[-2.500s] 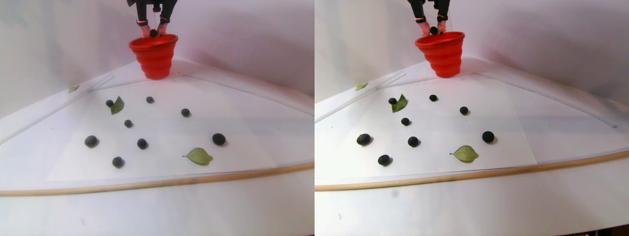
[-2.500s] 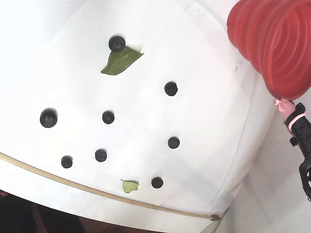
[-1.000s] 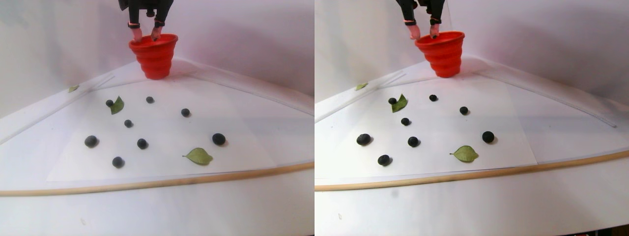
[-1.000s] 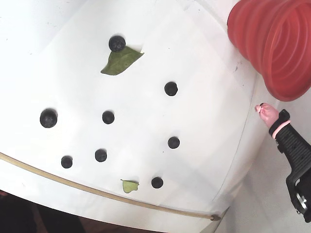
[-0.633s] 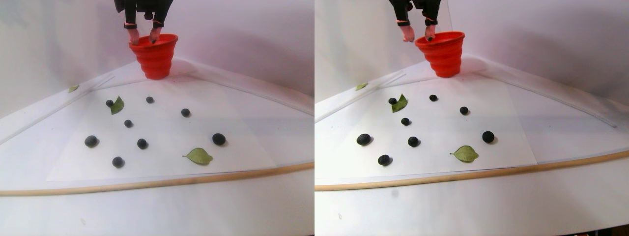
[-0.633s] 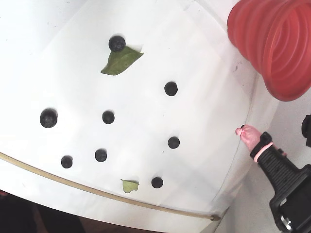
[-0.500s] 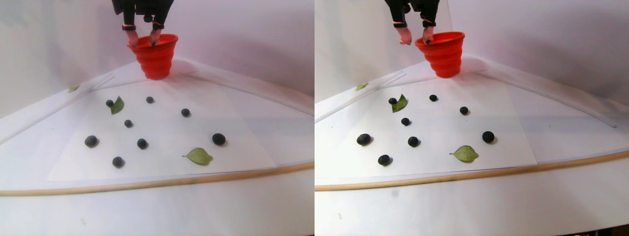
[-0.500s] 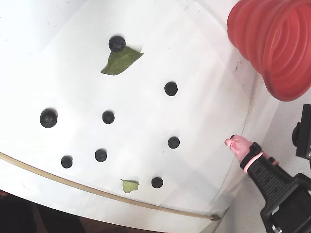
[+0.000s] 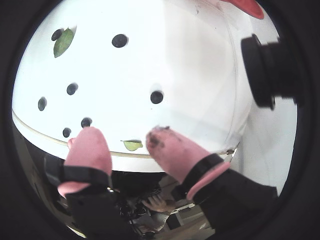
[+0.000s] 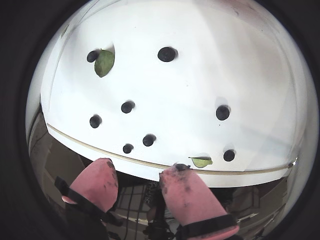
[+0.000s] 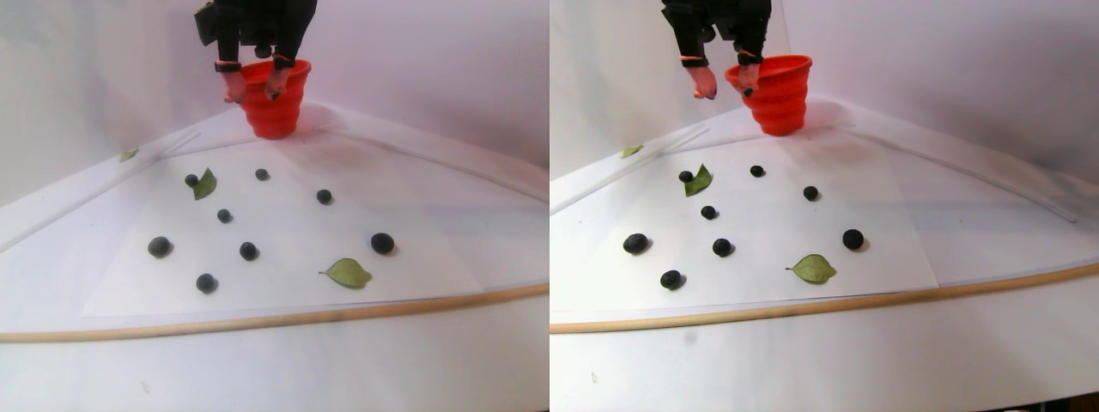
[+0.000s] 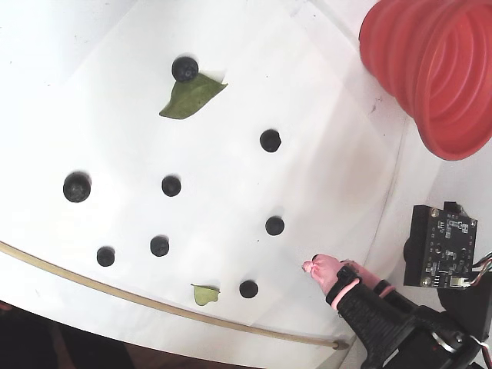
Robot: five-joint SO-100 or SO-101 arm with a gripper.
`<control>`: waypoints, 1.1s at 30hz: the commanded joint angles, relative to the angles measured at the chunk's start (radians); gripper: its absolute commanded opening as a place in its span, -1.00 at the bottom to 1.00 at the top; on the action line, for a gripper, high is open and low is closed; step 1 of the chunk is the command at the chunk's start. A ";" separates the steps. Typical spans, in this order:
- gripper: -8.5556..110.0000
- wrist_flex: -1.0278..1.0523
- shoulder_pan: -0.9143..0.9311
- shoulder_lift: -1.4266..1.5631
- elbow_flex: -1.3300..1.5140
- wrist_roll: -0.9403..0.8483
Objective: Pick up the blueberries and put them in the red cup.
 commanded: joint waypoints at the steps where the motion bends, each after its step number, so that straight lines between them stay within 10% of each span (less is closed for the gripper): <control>1: -0.57 -0.032 0.009 0.100 0.031 -0.009; 33: -0.57 -0.540 0.020 -0.138 0.252 -0.055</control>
